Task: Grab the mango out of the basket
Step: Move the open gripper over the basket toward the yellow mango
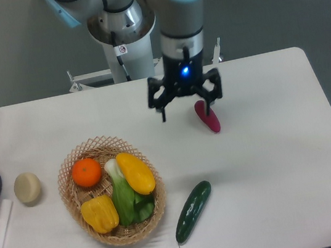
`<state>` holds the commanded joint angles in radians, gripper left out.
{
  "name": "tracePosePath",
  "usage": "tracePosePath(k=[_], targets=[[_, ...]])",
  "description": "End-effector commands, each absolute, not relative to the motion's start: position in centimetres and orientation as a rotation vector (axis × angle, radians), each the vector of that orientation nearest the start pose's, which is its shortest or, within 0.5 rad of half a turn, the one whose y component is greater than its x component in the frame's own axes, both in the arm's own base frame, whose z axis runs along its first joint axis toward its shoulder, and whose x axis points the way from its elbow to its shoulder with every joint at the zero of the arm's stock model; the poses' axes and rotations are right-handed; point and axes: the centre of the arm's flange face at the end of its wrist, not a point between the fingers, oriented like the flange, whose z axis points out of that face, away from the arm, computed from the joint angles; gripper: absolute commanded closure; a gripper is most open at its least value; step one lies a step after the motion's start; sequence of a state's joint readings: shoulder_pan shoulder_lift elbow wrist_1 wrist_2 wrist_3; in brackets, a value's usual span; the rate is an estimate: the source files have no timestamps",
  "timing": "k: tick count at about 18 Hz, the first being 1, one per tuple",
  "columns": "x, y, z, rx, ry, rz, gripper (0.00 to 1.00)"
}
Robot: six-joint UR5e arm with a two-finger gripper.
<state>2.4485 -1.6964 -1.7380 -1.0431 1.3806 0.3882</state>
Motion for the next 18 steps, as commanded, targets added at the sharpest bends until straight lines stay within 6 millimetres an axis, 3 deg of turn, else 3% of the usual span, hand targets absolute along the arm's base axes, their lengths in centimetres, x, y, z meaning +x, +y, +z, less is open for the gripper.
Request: tracePosePath(k=[5,8,16,18], targets=[[-30.4,48.8,36.1,-2.839,-0.613,-0.091,0.00],[-30.1,49.6,34.2,-2.861,-0.655,-0.130,0.00],[-28.2,51.0,32.3,-2.896,-0.647,-0.167,0.00],[-28.4,51.2,31.5,-2.889,-0.719,-0.180,0.00]])
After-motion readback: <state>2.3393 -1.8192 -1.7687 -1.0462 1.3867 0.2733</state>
